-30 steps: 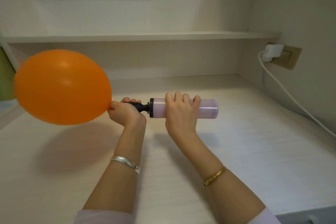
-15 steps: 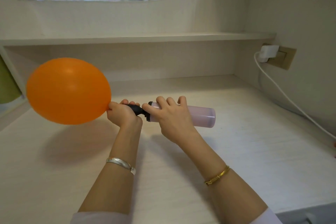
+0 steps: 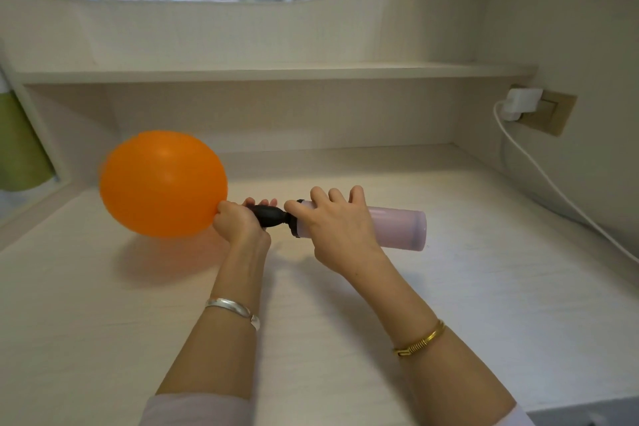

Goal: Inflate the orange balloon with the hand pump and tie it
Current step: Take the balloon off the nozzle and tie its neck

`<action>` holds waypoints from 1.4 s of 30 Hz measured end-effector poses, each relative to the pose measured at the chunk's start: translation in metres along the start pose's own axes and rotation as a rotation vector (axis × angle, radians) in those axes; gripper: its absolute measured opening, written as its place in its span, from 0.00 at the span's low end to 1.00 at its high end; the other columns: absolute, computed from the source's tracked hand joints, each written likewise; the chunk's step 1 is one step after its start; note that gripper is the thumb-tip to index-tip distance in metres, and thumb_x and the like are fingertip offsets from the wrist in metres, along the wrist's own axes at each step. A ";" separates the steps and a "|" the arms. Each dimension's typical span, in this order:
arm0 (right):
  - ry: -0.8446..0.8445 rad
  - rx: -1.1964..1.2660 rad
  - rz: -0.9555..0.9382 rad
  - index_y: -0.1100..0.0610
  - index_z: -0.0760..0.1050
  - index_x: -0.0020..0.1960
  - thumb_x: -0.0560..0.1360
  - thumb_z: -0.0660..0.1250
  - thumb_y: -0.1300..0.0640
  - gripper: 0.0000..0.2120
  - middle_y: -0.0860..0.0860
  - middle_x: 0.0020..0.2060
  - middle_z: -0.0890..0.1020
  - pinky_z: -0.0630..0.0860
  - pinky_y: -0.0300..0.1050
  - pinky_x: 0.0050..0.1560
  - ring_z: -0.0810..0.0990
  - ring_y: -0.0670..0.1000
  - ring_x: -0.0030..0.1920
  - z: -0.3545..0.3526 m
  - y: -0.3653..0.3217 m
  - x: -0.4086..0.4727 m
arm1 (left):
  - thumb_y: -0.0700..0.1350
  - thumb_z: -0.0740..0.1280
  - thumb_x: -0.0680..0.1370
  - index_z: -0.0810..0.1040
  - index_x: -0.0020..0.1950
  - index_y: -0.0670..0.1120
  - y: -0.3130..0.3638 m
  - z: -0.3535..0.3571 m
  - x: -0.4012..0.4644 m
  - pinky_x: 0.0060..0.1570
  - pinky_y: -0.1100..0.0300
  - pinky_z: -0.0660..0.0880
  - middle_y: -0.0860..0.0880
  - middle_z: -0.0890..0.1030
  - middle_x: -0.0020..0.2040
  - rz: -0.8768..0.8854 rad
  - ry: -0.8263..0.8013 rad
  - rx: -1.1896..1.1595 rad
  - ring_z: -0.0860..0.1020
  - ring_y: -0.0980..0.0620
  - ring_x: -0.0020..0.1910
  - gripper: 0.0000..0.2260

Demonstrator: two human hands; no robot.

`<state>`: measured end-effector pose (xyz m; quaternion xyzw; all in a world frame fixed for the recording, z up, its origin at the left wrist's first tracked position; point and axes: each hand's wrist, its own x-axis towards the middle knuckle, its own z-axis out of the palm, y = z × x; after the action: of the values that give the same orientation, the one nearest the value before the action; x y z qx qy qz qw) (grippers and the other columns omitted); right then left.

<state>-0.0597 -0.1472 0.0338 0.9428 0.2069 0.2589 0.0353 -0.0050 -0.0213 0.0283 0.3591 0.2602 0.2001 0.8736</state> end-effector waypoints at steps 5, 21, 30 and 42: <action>-0.029 0.032 0.034 0.48 0.64 0.61 0.66 0.62 0.68 0.28 0.53 0.51 0.72 0.61 0.54 0.49 0.61 0.54 0.41 0.000 0.010 -0.004 | 0.36 0.45 0.78 0.62 0.54 0.41 0.010 -0.006 0.017 0.32 0.50 0.77 0.44 0.68 0.35 0.012 -0.026 0.084 0.69 0.48 0.31 0.09; -0.190 0.676 0.464 0.54 0.65 0.56 0.64 0.72 0.53 0.25 0.51 0.43 0.75 0.65 0.43 0.32 0.74 0.56 0.41 0.004 0.037 0.018 | 0.42 0.47 0.80 0.64 0.67 0.39 0.005 -0.004 0.026 0.45 0.48 0.75 0.44 0.76 0.39 0.043 -0.080 0.418 0.74 0.43 0.46 0.18; -0.388 0.947 0.647 0.59 0.65 0.56 0.64 0.72 0.48 0.27 0.55 0.50 0.73 0.71 0.46 0.36 0.75 0.56 0.48 0.043 0.016 0.043 | 0.41 0.48 0.79 0.69 0.56 0.40 -0.004 0.001 0.014 0.30 0.55 0.74 0.44 0.72 0.34 0.071 -0.150 0.536 0.71 0.48 0.32 0.12; -0.484 0.947 0.667 0.61 0.68 0.57 0.64 0.70 0.51 0.26 0.55 0.46 0.75 0.72 0.44 0.35 0.76 0.55 0.45 0.052 0.001 0.046 | 0.40 0.50 0.77 0.66 0.34 0.44 -0.006 0.003 -0.001 0.31 0.58 0.72 0.44 0.71 0.32 0.198 -0.344 0.836 0.70 0.46 0.30 0.12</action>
<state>0.0024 -0.1275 0.0109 0.9019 -0.0201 -0.0844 -0.4232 -0.0027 -0.0278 0.0259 0.7319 0.1343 0.0980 0.6608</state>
